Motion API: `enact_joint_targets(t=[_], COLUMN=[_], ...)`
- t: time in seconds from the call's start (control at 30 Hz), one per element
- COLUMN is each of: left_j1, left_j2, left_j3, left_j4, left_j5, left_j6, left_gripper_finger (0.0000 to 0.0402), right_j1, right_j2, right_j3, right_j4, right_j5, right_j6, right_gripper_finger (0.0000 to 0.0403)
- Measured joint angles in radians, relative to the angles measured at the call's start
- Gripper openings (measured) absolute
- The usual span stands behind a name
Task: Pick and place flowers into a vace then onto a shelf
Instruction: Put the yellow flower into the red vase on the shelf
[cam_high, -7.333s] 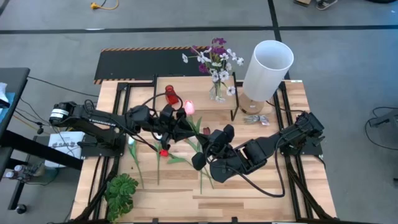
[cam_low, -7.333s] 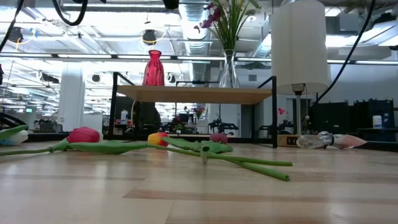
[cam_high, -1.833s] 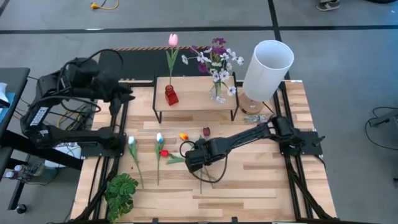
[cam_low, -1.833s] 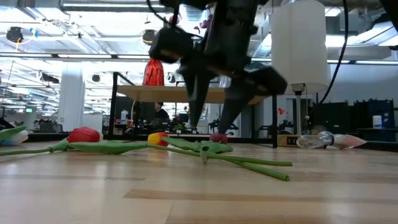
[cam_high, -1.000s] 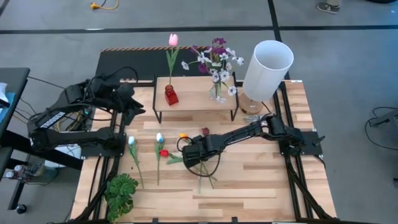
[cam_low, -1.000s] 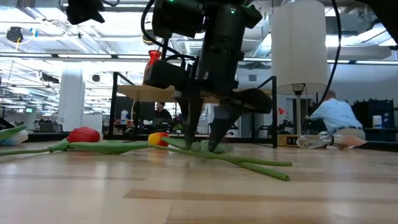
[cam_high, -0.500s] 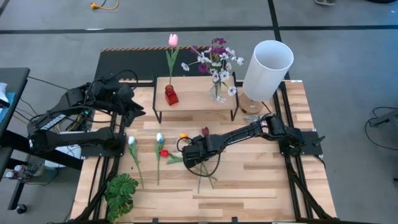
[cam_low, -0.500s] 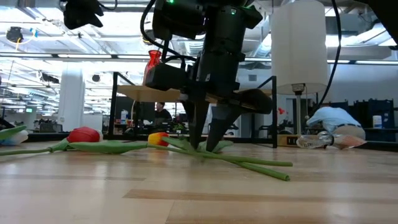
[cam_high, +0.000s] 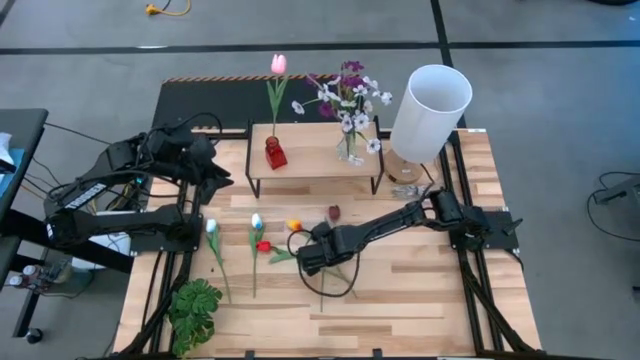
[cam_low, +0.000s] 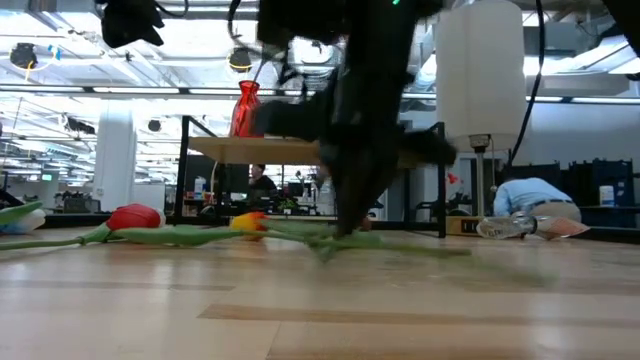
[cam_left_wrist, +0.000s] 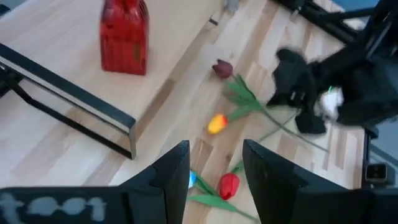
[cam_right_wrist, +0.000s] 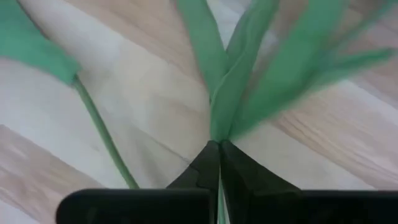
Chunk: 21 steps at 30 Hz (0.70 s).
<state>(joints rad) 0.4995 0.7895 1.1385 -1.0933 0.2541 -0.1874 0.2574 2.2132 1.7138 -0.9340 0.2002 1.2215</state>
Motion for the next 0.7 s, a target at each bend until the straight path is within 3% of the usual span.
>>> enact_joint_targets(t=[0.27,0.5,0.7], left_j1=[-0.010,-0.055,-0.110], left_j2=[-0.021,-0.080,-0.121], left_j3=[-0.118,-0.278,-0.404], left_j4=[0.112,0.454,0.770], left_j5=[0.095,0.207,0.213], left_j6=[-0.002,-0.097,-0.199], left_gripper_finger=[0.0137,0.0137,0.0137], right_j1=[0.057,0.120,0.148], right_j2=[-0.150,-0.278,-0.359], right_j3=[0.028,0.030,0.030], right_j4=[-0.104,-0.067,0.008], right_j5=[0.169,0.390,0.614], right_j6=[-0.003,-0.037,-0.141], right_gripper_finger=[0.0001,0.0000,0.0000])
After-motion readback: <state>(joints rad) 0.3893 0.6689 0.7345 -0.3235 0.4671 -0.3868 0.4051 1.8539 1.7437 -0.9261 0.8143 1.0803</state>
